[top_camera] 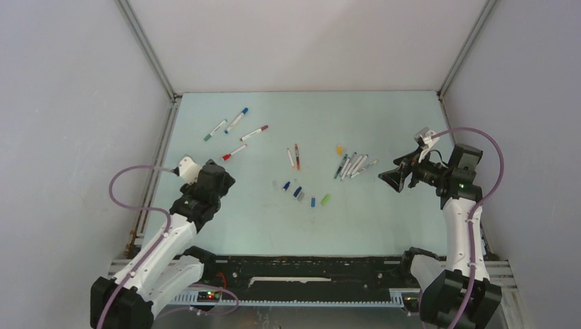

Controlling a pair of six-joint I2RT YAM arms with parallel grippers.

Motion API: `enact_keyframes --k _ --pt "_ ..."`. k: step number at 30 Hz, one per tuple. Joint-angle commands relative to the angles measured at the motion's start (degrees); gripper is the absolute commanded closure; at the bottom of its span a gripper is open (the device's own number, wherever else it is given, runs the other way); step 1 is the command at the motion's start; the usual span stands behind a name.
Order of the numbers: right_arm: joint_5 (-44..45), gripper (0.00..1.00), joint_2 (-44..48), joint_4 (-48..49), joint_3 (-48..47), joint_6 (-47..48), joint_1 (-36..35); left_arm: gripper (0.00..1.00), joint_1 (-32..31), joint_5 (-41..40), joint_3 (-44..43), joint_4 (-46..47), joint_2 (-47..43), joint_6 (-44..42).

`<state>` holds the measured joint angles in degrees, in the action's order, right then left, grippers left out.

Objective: Open the pen caps
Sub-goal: Place the pen cap at the center of the board, then pick up the pen from the center of the board.

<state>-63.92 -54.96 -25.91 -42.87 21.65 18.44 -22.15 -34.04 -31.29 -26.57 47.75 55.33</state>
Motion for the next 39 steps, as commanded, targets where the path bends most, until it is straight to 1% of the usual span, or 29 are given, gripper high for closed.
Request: enact_keyframes --k 1,4,6,9,10,11,14,16,17,18,22,25,28,32,39 --pt "-1.3 0.17 0.99 0.12 -0.72 0.71 -0.33 0.15 6.21 5.22 -2.12 3.04 2.51 -2.53" --pt "-1.29 0.17 1.06 0.13 -0.72 0.76 -0.42 0.12 9.0 12.08 -5.96 5.73 7.59 -8.57" --pt "-1.21 0.17 1.13 0.08 -0.7 0.75 -0.42 0.1 9.81 16.05 -10.39 5.29 12.51 -15.22" --pt "-1.19 0.17 1.17 0.05 -0.72 0.87 -0.42 0.09 10.28 21.95 -18.68 1.91 21.19 -27.36" --pt "-1.19 0.17 1.25 0.07 -0.72 0.85 -0.42 0.09 10.22 23.12 -22.77 -1.01 24.22 -31.6" --pt "-1.29 0.17 1.26 0.07 -0.72 0.85 -0.5 0.09 10.28 23.43 -25.82 -3.42 27.27 -34.74" --pt "-1.21 0.17 1.41 0.07 -0.72 1.0 -0.75 0.08 10.3 20.55 -32.92 -8.07 34.57 -41.82" --pt "-1.14 0.17 1.43 0.07 -0.72 1.07 -0.92 0.08 10.3 20.57 -35.81 -8.33 38.1 -46.3" --pt "-1.12 0.17 1.43 0.07 -0.72 1.11 -1.01 0.04 10.24 20.98 -37.04 -7.94 38.89 -48.47" --pt "-1.04 0.17 1.43 0.03 -0.72 1.16 -1.07 0.02 10.3 21.07 -38.45 -7.67 40.49 -50.43" --pt "-1.04 0.17 1.52 -0.11 -0.72 1.44 -1.29 0.02 10.67 20.38 -42.96 -6.5 45.39 -57.46" --pt "-1.05 0.17 1.52 -0.16 -0.72 1.44 -1.54 0.02 11.68 23.79 -45.06 -6.08 49.06 -58.18" --pt "-1.04 0.17 1.39 -0.19 -0.72 1.55 -1.65 0.02 11.98 24.8 -46.2 -5.39 52.43 -59.17" --pt "-0.92 0.17 1.27 -0.11 -0.72 1.6 -1.82 0.07 13.45 27.12 -48.24 -5.49 56.01 -59.23" --pt "-0.48 0.17 1.0 -0.19 -0.72 1.73 -2.09 0.07 16.76 31.5 -52.38 -6.48 62.19 -59.02"
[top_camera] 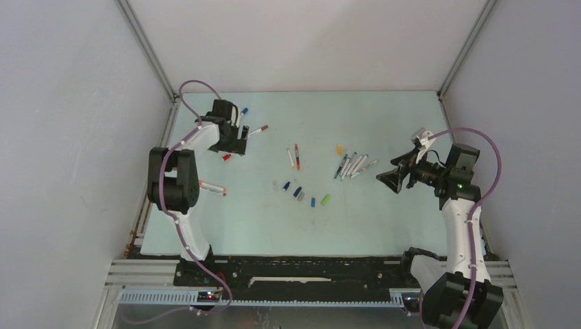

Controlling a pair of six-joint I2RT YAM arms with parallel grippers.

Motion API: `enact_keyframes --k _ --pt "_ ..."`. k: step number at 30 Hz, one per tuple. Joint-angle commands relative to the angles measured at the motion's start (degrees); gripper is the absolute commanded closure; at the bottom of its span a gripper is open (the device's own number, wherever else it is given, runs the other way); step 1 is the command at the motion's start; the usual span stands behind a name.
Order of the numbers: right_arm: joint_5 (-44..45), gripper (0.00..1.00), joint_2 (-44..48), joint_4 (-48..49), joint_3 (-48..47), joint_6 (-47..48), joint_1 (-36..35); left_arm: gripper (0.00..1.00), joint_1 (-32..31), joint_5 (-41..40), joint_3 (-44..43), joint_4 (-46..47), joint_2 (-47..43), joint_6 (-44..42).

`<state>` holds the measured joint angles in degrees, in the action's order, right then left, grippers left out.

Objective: Open the pen caps
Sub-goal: Pick up the pen from the center of the board.

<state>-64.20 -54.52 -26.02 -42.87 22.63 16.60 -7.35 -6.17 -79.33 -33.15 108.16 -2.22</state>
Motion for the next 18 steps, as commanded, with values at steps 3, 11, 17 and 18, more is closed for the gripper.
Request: enact_keyframes --k 3,11,17,18 --pt "-0.07 0.17 0.56 -0.09 -0.72 0.83 -0.25 0.12 2.94 5.25 -6.34 -0.43 4.23 -1.55" --pt "0.21 0.17 0.38 -0.11 -0.72 0.92 -0.09 0.35 3.66 8.22 -12.77 -4.3 9.53 -1.96" --pt "0.3 0.17 0.29 -0.11 -0.72 1.0 0.01 0.41 4.49 9.72 -14.54 -5.82 11.51 -1.57" --pt "0.31 0.17 0.25 -0.1 -0.72 1.01 0.01 0.42 4.54 9.96 -14.54 -5.86 11.64 -1.56"
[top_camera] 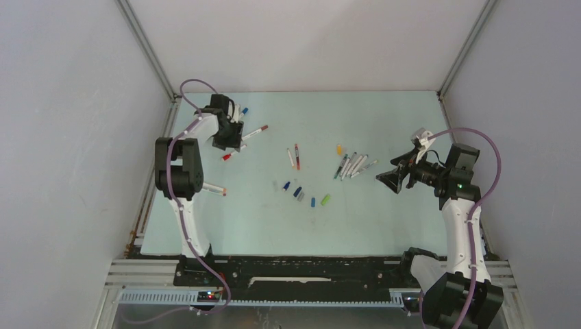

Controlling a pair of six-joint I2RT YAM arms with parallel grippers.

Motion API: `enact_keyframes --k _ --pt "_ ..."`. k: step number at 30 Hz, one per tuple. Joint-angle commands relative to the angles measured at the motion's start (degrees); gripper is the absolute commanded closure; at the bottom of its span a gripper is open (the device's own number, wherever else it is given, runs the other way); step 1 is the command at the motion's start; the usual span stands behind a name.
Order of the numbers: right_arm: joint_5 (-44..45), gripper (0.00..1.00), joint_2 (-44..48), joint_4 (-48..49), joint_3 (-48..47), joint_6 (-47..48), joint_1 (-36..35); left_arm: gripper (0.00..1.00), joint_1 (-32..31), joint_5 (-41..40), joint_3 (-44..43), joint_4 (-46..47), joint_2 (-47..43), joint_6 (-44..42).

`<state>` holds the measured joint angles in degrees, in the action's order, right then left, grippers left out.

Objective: Open the pen caps
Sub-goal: Pick up the pen from the center of the board.

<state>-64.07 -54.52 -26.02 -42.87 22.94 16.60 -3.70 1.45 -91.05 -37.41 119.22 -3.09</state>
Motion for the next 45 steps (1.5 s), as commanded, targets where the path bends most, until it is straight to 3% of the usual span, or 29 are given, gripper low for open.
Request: enact_keyframes --k 1,25,36,45 --pt "0.18 0.17 0.24 -0.13 -0.72 0.7 0.01 0.44 0.89 2.89 -2.78 -1.65 0.72 -0.64" --pt "-0.79 0.17 0.99 -1.36 -1.6 1.23 1.33 0.69 0.3 3.22 0.95 -4.36 -1.31 2.07" --pt "-1.48 0.16 1.82 -1.46 -1.69 1.06 1.86 0.76 -4.45 -3.74 5.79 -7.77 -4.67 5.58" --pt "-1.97 0.16 2.49 -1.59 -1.69 1.06 2.2 0.96 -7.11 -3.99 12.99 -5.35 -8.98 11.52"
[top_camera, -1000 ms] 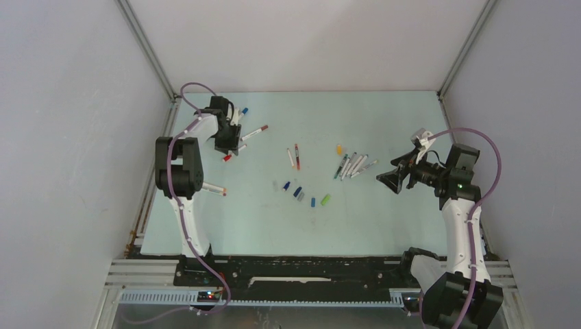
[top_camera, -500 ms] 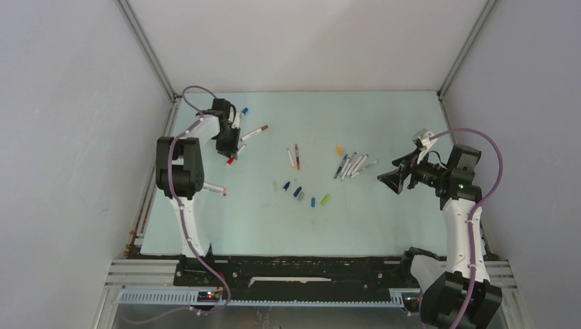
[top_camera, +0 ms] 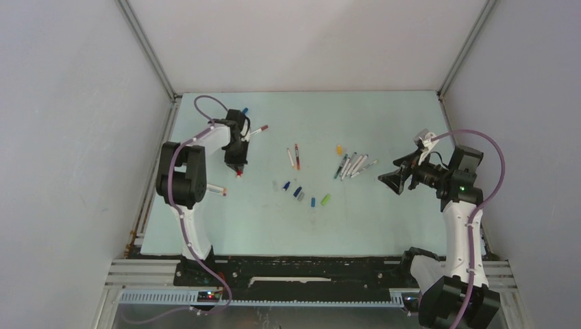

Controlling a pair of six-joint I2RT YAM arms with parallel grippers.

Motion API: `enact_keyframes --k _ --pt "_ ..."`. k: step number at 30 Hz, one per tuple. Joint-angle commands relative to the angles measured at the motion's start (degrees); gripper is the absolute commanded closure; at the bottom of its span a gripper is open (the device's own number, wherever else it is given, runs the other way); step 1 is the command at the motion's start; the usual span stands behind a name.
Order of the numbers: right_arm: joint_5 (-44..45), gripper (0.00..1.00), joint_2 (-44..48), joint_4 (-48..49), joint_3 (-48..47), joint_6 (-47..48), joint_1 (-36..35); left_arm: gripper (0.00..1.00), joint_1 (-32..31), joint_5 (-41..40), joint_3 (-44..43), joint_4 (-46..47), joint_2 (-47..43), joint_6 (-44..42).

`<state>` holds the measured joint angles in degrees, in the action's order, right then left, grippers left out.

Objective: Open the pen caps
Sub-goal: Pick up the pen from the center of the board.

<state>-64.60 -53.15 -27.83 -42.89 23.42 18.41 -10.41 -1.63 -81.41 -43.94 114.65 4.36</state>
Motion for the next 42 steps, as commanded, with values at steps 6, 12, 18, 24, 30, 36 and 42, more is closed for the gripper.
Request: enact_keyframes --k 6,12,18,24,30,36,42 --pt "-1.58 0.17 1.11 0.17 -1.67 0.57 0.4 0.91 -0.4 1.18 7.88 4.49 -6.97 7.36" --pt "-1.75 0.16 0.94 0.05 -1.67 0.6 0.48 0.83 -0.7 3.03 9.88 5.26 -7.21 8.62" --pt "-1.84 0.16 1.11 0.02 -1.66 0.71 0.73 0.83 -0.83 2.86 9.31 3.77 -6.38 9.54" --pt "-2.01 0.16 1.12 0.0 -1.67 0.75 0.83 0.74 -1.34 2.13 9.77 3.57 -6.13 10.31" --pt "-2.02 0.16 1.2 -0.01 -1.67 0.75 0.92 0.72 -1.8 1.84 9.78 3.14 -5.21 10.57" --pt "-2.11 0.16 1.2 -0.02 -1.67 0.75 1.01 0.78 -2.14 1.8 10.18 2.85 -4.26 11.03" --pt "-2.28 0.16 1.29 -0.12 -1.66 0.84 1.1 0.99 -2.47 1.8 12.47 3.77 -7.3 11.23"
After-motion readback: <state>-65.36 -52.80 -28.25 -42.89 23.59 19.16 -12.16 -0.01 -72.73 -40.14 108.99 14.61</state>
